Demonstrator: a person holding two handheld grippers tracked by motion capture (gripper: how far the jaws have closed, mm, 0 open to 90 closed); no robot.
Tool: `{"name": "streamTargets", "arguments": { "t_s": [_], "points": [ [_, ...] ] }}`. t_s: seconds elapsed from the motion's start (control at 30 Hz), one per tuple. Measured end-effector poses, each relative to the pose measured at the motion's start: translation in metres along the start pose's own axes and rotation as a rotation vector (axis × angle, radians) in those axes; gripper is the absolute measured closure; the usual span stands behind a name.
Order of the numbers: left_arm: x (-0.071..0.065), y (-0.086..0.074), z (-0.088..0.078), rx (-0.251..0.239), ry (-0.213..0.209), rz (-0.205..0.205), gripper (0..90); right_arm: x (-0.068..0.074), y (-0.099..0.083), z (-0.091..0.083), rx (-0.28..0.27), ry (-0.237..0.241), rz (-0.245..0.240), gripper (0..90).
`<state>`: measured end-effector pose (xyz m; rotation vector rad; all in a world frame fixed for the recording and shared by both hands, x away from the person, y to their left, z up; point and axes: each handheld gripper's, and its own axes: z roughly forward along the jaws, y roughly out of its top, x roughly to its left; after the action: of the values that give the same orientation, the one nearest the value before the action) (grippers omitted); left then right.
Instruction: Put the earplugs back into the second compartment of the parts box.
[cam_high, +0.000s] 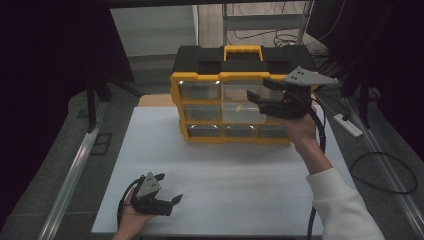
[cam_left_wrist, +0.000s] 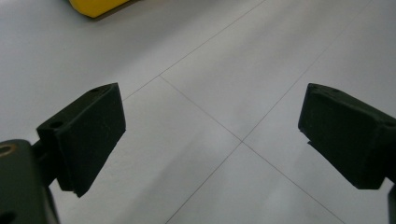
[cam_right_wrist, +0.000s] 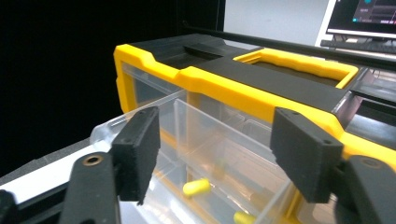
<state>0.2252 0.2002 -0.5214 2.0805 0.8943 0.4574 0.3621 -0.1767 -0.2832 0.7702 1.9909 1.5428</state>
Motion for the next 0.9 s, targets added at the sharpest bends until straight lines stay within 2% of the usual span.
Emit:
{"name": "streamTargets", "arguments": {
  "t_s": [0.07, 0.2, 0.27, 0.3, 0.37, 0.47, 0.6, 0.63, 0.7, 0.73, 0.9],
  "points": [
    [0.000, 0.000, 0.000, 0.000, 0.000, -0.001, 7.6, 0.002, -0.003, -0.007, -0.017, -0.004, -0.003, 30.0],
    [0.000, -0.001, -0.001, -0.001, -0.001, -0.004, 7.6, 0.004, -0.011, -0.025, -0.047, 0.021, 0.000, 29.5],
    [0.000, -0.001, -0.001, -0.002, 0.000, -0.005, 7.5, 0.005, -0.012, -0.028, -0.054, 0.023, -0.004, 29.5],
    [0.000, -0.001, -0.002, -0.005, 0.001, -0.008, 7.6, 0.004, -0.016, -0.036, -0.068, 0.023, -0.011, 29.5],
    [0.000, -0.002, -0.003, -0.007, 0.005, -0.012, 7.6, 0.004, -0.024, -0.048, -0.081, 0.031, 0.006, 29.4],
    [0.001, -0.003, -0.005, -0.008, 0.010, -0.012, 7.6, 0.005, -0.037, -0.062, -0.083, 0.037, 0.002, 29.2],
    [0.001, -0.002, -0.005, -0.011, 0.014, -0.014, 7.6, 0.007, -0.059, -0.079, -0.069, 0.047, 0.007, 28.7],
    [0.001, -0.002, -0.004, -0.011, 0.014, -0.013, 7.6, 0.009, -0.070, -0.084, -0.060, 0.045, 0.006, 28.4],
    [0.001, -0.001, -0.004, -0.010, 0.011, -0.014, 7.6, 0.010, -0.081, -0.089, -0.044, 0.045, 0.007, 28.2],
    [0.001, -0.001, -0.003, -0.015, 0.005, -0.019, 7.6, 0.010, -0.081, -0.089, -0.044, 0.045, 0.007, 28.2],
    [0.002, 0.002, -0.001, -0.021, -0.003, -0.022, 7.6, 0.013, -0.123, -0.094, 0.035, 0.040, 0.024, 27.5]
  ]
}}
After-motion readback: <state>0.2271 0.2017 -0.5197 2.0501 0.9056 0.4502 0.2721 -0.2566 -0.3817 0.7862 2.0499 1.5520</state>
